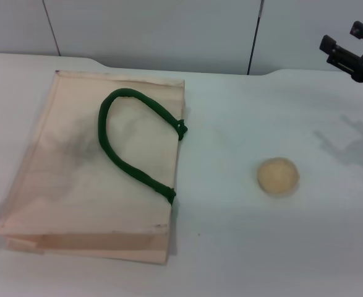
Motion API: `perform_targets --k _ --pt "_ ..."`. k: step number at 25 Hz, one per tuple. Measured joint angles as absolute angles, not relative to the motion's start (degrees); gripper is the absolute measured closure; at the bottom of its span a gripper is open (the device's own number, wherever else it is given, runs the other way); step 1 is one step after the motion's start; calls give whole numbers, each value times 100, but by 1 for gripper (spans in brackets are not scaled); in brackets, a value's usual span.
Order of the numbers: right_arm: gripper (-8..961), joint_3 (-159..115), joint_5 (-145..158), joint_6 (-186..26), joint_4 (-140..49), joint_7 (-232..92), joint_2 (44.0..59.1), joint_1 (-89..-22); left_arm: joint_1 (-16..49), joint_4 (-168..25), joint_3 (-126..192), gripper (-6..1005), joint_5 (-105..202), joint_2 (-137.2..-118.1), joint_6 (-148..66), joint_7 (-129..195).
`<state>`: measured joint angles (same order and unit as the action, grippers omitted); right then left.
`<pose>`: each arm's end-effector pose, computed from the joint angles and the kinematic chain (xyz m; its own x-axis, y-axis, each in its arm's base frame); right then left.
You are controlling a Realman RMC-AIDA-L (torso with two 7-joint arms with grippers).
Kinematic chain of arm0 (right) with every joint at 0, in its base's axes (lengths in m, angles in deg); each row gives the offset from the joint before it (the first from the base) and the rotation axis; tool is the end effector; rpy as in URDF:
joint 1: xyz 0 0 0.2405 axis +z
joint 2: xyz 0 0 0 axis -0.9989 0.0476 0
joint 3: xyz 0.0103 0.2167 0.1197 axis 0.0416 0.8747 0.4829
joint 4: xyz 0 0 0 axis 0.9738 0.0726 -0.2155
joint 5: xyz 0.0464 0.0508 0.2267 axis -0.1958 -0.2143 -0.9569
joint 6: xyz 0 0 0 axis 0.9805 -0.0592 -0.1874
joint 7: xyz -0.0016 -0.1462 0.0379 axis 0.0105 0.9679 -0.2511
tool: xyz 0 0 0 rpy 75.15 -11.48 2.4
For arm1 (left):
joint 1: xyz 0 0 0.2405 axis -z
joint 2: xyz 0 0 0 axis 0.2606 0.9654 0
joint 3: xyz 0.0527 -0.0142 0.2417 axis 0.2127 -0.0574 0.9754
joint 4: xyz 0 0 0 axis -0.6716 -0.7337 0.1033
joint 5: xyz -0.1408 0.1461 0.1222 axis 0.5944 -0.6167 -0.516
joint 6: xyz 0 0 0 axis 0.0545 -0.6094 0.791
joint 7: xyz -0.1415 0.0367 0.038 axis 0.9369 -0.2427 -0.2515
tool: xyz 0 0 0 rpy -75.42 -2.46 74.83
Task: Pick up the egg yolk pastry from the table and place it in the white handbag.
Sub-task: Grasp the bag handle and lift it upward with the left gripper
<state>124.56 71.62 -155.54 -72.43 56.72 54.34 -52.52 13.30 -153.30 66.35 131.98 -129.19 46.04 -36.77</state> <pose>0.2707 0.4268 0.0369 0.7033 -0.0298 -0.7103 -0.5720 -0.6171 -0.5404 -0.1727 0.4008 0.1979 0.8183 0.0846 0.5685 0.4833 -0.6367 -0.6009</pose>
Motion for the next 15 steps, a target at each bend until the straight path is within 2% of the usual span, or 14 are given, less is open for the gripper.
perform_targets --k 8,15 --pt "135 12420 7162 -15525 -7225 5669 5436 -5212 1336 -16158 6687 603 12036 -12917 4739 -2947" --pt "135 12417 7162 -15519 -7190 5661 5436 -5188 1754 -16354 7114 602 10601 -12904 5009 -2520"
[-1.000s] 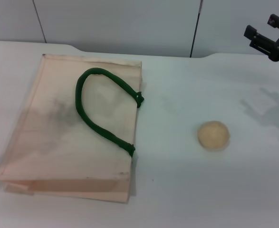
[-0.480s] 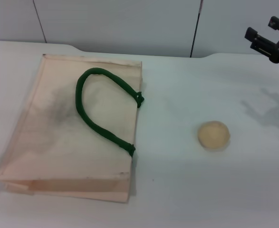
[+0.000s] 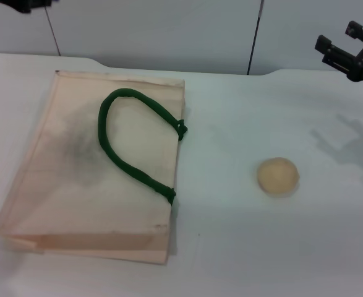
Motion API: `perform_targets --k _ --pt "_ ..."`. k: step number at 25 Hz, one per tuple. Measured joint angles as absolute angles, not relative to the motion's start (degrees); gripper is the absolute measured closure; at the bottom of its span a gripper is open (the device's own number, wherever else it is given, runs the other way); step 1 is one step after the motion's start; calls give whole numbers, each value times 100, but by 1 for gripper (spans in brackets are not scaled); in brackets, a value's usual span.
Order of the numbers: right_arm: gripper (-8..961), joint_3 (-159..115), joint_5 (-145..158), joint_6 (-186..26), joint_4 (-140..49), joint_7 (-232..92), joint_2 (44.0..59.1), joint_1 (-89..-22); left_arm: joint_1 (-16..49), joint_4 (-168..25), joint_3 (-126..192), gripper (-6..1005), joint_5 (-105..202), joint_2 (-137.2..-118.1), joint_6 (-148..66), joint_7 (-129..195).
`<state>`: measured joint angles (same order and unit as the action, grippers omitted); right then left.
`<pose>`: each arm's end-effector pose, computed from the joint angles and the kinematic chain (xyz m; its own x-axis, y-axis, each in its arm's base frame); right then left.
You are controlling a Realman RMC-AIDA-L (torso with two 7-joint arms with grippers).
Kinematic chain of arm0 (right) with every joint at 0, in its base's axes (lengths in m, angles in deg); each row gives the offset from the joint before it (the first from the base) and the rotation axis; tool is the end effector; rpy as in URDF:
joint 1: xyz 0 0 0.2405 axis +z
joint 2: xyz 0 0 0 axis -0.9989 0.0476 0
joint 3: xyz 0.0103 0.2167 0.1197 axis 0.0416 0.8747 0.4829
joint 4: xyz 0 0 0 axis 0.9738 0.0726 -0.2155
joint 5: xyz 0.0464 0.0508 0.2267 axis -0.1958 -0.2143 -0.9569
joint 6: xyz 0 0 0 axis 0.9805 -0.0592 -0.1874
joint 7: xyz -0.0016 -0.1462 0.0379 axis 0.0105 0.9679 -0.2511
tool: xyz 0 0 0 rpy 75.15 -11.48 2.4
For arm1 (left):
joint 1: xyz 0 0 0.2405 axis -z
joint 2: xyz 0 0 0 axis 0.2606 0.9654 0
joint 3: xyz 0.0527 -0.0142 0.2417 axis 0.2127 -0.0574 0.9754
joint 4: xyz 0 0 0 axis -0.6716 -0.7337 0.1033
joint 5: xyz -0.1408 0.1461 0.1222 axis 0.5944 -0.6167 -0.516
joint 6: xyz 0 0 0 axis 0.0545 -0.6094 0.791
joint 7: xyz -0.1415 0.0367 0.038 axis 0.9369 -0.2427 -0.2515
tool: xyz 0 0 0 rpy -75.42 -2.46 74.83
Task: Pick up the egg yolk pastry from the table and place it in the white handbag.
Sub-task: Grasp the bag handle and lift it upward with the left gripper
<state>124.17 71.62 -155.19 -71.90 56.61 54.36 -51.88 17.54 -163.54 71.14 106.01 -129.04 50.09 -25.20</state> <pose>0.2674 0.4289 0.0334 0.7032 -0.0357 -0.7101 -0.5707 -0.6240 -0.5338 -0.1598 0.4067 0.1956 0.9157 0.2856 0.2828 0.3995 -0.5697 -0.7182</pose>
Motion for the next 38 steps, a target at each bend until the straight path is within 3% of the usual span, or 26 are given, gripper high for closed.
perform_targets --k 22,38 --pt "135 12392 7171 -15576 -7190 5657 5444 -5149 2495 -13944 8398 598 9208 -12874 3726 -2276" --pt "136 12278 7171 -15664 -7245 5541 5445 -5120 2958 -12607 8411 492 9223 -12908 2901 -2457"
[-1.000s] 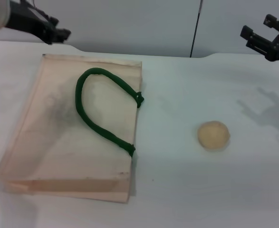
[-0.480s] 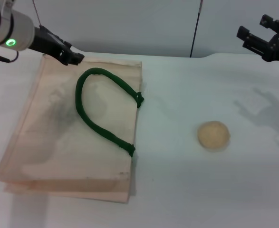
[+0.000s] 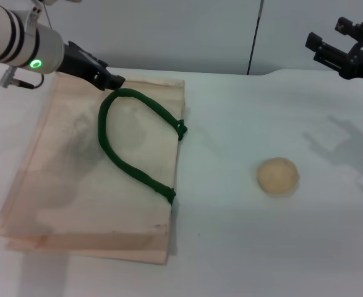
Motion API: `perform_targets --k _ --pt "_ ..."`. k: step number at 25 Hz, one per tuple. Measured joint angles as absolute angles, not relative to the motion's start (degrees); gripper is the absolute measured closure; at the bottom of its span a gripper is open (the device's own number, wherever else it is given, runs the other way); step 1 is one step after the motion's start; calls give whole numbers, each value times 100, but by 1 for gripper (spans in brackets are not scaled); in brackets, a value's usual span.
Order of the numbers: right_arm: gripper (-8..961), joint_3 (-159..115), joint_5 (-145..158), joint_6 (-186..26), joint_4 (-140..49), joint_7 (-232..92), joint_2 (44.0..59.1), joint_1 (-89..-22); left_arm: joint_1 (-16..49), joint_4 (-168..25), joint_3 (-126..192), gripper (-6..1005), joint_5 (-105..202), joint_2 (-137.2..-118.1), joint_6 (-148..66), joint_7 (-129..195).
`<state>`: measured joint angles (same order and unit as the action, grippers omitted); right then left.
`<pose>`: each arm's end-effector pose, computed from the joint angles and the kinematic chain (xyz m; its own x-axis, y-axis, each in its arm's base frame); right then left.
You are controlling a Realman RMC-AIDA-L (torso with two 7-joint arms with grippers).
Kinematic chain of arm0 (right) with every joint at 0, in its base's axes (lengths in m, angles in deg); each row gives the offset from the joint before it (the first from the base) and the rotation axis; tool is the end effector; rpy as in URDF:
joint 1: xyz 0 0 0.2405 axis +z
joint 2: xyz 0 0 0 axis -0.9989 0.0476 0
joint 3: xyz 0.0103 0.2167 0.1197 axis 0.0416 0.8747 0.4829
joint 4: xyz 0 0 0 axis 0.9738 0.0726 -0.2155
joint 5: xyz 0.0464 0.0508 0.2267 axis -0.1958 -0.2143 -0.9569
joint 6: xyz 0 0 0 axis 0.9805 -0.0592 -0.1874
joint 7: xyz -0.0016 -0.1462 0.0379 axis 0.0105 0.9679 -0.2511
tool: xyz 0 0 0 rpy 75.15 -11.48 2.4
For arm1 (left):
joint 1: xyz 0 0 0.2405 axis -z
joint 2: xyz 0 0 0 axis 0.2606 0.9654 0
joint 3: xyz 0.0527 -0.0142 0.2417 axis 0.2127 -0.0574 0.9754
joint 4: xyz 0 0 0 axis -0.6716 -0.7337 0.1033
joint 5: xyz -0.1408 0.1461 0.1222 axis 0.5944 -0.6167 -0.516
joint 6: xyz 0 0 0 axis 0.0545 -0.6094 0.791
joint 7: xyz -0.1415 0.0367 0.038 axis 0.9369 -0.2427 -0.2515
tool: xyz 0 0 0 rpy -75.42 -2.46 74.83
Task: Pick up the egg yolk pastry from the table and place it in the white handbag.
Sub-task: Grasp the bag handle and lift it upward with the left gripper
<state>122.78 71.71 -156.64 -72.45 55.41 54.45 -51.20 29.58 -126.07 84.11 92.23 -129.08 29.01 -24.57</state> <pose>0.2557 0.4299 0.0302 0.6983 -0.0282 -0.7152 -0.5489 -0.6624 -0.5098 -0.2032 0.4796 0.0556 0.8693 0.4893 0.0707 0.4120 -0.6378 -0.6507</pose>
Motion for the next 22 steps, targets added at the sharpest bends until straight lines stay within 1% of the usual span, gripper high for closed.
perform_targets --k 22 --pt "136 12321 7162 -15718 -7301 5529 5445 -5142 2999 -11689 8378 490 9595 -12879 2322 -2595"
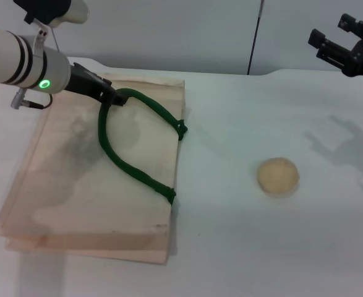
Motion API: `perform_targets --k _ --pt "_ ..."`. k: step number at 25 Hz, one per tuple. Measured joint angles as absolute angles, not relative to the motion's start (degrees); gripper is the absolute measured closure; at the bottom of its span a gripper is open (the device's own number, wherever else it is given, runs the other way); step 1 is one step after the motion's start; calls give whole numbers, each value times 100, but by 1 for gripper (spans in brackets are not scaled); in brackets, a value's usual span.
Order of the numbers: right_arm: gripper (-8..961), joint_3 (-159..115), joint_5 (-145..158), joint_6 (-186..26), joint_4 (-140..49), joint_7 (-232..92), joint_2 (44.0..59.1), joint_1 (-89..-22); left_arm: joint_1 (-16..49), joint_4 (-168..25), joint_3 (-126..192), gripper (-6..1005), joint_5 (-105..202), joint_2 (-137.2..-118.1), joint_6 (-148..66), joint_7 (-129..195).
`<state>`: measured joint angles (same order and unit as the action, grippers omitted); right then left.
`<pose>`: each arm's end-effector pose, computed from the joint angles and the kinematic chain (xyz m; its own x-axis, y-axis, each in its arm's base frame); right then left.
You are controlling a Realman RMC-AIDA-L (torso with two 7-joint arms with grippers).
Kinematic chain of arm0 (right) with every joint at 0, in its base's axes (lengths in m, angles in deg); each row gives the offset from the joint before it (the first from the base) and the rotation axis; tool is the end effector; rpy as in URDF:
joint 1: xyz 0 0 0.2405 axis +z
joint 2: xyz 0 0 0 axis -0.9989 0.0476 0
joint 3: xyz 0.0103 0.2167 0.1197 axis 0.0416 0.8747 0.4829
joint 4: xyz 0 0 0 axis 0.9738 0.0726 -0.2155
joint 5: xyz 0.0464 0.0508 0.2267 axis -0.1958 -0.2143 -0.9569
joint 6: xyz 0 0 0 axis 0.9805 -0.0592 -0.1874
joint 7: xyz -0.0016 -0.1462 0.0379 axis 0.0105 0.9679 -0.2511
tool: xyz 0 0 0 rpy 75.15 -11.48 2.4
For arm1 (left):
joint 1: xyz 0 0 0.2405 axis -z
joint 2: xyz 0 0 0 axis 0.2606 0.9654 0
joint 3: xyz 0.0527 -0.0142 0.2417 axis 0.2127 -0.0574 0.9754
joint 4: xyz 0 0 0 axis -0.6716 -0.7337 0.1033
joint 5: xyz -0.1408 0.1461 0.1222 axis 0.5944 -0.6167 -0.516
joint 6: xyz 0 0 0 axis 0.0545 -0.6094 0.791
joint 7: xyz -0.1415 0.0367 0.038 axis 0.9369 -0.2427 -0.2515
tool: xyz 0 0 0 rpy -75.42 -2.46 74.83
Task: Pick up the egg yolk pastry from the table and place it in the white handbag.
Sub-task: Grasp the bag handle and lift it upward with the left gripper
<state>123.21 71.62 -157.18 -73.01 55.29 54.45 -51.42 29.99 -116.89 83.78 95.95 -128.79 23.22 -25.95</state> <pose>0.2553 0.4297 0.0339 0.6940 -0.0174 -0.7197 -0.5481 -0.6610 -0.5125 -0.2283 0.4790 0.0308 0.8310 0.5427 0.1223 0.4904 -0.6108 -0.6216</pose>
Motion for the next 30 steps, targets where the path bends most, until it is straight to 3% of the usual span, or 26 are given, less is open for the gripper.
perform_targets --k 30 --pt "137 12330 7162 -15785 -7304 5528 5445 -5177 2973 -11397 8314 490 9347 -12840 2229 -2474"
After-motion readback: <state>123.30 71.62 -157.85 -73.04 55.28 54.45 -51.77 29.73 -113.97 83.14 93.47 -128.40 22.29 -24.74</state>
